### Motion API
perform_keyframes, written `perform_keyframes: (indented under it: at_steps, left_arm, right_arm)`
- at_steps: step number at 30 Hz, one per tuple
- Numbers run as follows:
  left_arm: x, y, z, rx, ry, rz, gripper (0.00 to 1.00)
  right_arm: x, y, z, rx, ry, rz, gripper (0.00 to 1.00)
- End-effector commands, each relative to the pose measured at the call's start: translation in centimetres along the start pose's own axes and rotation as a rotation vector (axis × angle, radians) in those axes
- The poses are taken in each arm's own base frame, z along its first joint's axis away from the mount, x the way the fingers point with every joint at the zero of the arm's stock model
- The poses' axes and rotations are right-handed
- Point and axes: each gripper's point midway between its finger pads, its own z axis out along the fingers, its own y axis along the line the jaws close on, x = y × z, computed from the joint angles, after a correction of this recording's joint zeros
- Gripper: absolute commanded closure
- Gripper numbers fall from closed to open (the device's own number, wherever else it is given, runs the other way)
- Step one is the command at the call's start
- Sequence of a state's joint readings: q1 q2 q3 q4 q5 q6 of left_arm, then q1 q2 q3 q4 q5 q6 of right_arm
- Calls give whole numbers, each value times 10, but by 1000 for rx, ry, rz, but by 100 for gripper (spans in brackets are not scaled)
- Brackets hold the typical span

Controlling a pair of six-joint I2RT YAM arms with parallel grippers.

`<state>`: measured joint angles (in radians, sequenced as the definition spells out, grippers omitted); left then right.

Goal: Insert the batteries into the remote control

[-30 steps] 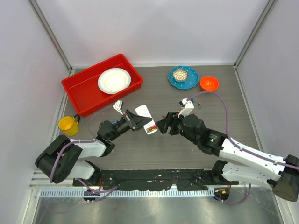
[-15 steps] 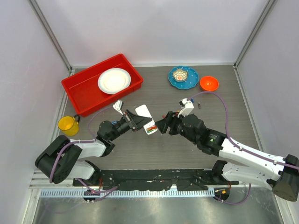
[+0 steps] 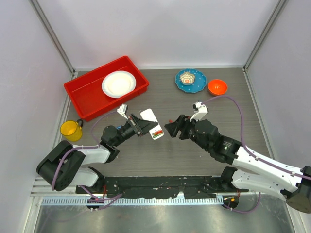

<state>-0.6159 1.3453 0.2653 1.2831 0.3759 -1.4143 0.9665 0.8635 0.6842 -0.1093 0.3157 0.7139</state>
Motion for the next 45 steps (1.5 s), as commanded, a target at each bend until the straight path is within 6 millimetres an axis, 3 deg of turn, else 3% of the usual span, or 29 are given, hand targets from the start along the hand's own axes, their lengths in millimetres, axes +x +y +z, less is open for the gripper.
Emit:
perform_keyframes:
  at_steps: [1,30,35,45]
  left_arm:
    - [-13,-64,-2,257,-62,104,100]
    - [-13,-70,-4,273,-64,104,100]
    - [-13,-68,-4,265,-66,101,100]
    - [-19,-74,-2,281,-92,92,100]
  right_arm:
    - [4,6,1,-25,26,7,31]
    - [30,8,13,-45,116,3,31]
    - [25,8,11,-41,104,-6,31]
    - [40,3,16,-29,160,-47,32]
